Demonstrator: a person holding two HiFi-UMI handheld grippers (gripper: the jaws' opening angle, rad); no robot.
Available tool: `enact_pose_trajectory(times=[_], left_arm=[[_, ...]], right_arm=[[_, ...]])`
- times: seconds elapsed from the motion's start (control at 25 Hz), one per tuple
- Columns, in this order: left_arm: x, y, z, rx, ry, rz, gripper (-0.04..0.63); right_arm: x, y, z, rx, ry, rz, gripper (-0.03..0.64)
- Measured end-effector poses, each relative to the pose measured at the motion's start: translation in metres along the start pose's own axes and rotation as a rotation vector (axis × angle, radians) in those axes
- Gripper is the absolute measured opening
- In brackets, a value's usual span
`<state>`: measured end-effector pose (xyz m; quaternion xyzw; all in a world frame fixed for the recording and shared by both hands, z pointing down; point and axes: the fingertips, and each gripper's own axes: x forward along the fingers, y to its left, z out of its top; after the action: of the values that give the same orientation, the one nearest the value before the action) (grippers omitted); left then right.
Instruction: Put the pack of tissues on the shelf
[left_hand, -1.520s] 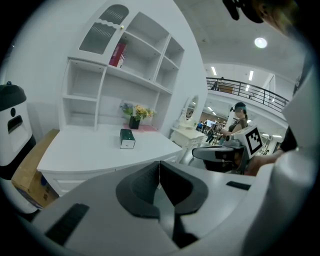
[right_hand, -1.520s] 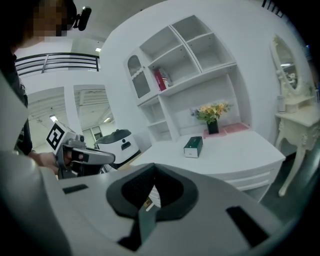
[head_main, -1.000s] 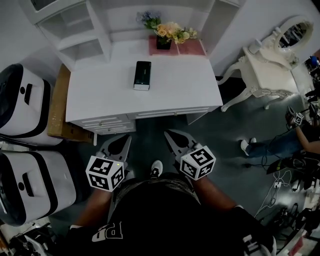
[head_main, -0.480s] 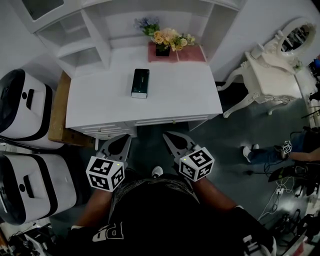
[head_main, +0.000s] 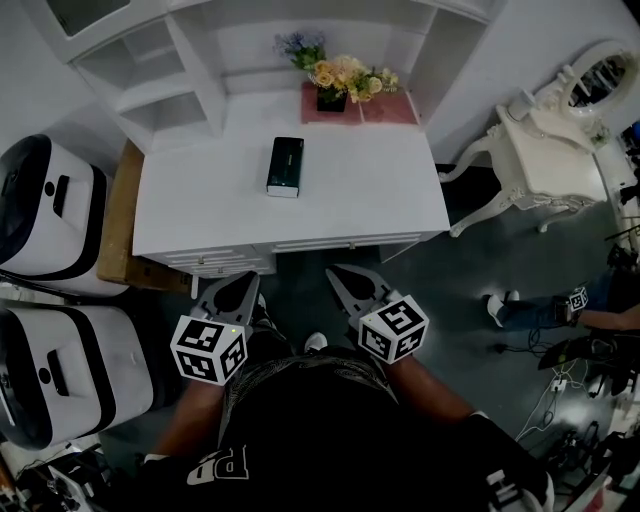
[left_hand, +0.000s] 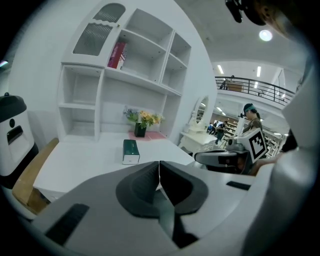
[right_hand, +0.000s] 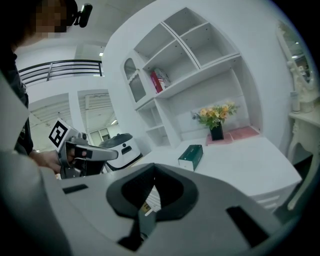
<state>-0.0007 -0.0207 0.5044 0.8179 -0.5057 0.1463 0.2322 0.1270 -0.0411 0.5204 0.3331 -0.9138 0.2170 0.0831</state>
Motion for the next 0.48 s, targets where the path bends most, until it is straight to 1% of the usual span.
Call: enact_pose_trajectory(times=[0.24,0.48], left_arm=[[0.017,0.017,0.016,0.013,-0.002,-0.028,0.015],[0.036,0.051,0.028,0.004,0.011,-0.030,0.015]], right_arm=[[0.019,-0.011,0.009,0.002,0.009,-0.029,0.009],[0.050,-0.020,0.019,0.006,0.030,-0.041,0.009]])
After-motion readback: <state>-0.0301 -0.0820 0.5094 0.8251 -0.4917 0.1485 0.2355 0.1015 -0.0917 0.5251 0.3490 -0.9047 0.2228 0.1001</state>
